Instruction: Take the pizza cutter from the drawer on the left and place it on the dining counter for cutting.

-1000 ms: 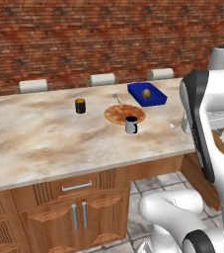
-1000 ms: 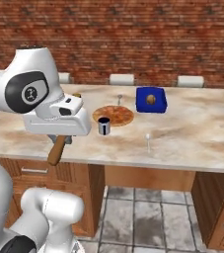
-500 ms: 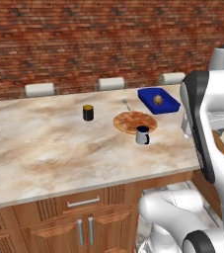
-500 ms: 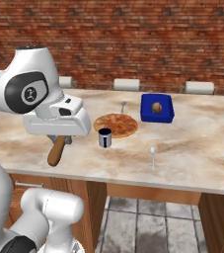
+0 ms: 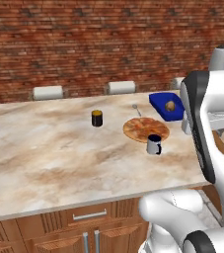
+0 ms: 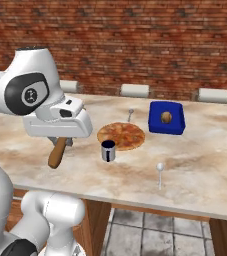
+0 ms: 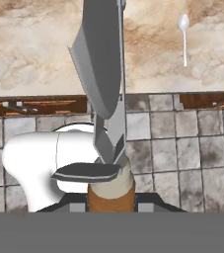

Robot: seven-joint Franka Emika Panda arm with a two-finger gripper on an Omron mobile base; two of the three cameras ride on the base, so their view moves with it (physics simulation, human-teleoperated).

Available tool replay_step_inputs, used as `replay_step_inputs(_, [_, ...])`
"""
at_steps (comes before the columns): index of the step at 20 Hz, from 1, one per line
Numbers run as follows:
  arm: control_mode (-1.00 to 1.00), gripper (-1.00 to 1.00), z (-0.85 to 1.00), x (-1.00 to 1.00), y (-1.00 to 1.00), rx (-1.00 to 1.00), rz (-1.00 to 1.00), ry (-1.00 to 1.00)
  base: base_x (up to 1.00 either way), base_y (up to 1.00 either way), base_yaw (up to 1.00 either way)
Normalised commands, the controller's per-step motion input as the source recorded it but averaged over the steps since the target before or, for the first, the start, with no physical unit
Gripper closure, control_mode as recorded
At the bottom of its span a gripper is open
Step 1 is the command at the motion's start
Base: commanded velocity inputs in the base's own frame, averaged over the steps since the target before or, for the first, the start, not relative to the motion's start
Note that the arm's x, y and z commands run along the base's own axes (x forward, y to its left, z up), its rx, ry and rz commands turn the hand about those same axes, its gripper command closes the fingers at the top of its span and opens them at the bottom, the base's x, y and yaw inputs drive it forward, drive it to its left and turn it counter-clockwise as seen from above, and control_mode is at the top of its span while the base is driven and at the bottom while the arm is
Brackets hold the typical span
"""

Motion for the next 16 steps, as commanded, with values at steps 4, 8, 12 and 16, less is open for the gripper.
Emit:
replay_step_inputs(4, [1.00,1.00,0.00,0.00,0.00,0.00,0.00,0.00,0.36,0.01,0.04])
replay_step_inputs(8, [1.00,1.00,0.00,0.00,0.00,0.00,0.00,0.00,0.36,0.01,0.01])
replay_step_inputs(12, [1.00,1.00,0.00,0.00,0.00,0.00,0.00,0.00,0.06,0.00,0.00])
replay_step_inputs(16, [-1.00,1.00,0.00,0.19,0.19,0.00,0.00,0.00,0.02,0.00,0.00])
